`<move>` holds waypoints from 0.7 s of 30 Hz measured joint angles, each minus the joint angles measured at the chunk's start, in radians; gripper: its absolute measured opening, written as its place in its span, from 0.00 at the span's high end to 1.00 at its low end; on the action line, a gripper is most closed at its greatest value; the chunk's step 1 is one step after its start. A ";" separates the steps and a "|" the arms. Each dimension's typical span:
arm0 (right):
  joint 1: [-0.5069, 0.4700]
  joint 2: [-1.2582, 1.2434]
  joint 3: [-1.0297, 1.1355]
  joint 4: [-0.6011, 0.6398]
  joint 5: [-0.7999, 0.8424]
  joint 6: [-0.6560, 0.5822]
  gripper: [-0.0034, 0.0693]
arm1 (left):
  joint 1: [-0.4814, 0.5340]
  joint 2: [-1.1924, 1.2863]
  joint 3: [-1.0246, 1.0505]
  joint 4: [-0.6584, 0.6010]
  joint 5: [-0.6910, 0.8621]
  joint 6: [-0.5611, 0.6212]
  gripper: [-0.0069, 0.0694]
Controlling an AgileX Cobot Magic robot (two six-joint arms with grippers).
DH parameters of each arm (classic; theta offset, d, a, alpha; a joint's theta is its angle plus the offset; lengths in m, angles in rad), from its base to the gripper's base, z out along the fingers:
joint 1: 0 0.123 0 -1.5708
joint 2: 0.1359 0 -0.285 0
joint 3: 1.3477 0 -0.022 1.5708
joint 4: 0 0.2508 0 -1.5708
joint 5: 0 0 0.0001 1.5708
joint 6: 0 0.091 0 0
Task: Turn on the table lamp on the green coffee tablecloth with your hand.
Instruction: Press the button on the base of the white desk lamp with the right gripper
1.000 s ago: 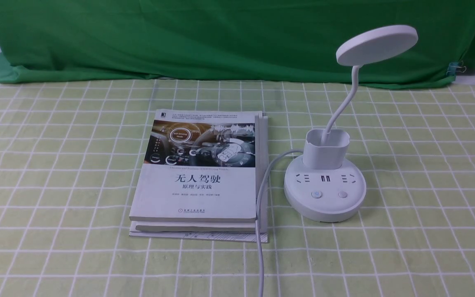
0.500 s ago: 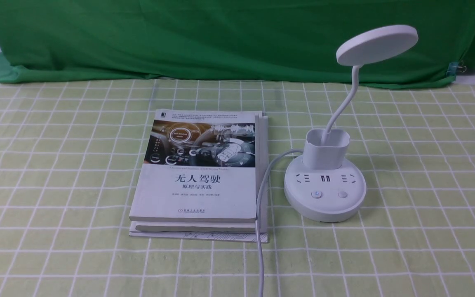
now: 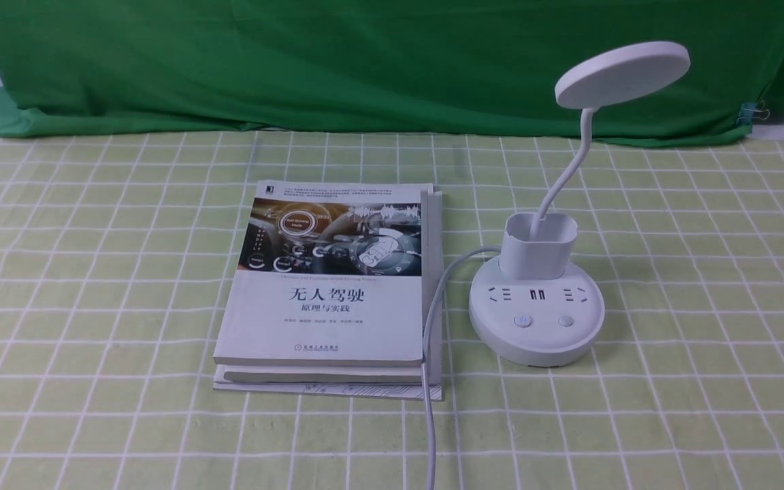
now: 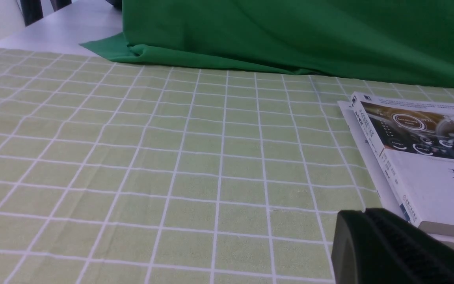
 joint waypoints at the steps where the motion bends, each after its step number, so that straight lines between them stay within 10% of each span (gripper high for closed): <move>1: 0.000 0.000 0.000 0.000 -0.001 0.000 0.62 | 0.000 0.000 0.000 0.000 0.000 0.000 0.91; 8: 0.000 0.000 0.000 0.000 -0.009 0.065 0.62 | 0.000 0.000 0.000 0.000 0.000 0.000 0.91; 21: 0.000 0.000 0.000 0.001 -0.248 0.657 0.62 | 0.000 0.000 0.000 0.000 0.000 0.000 0.91</move>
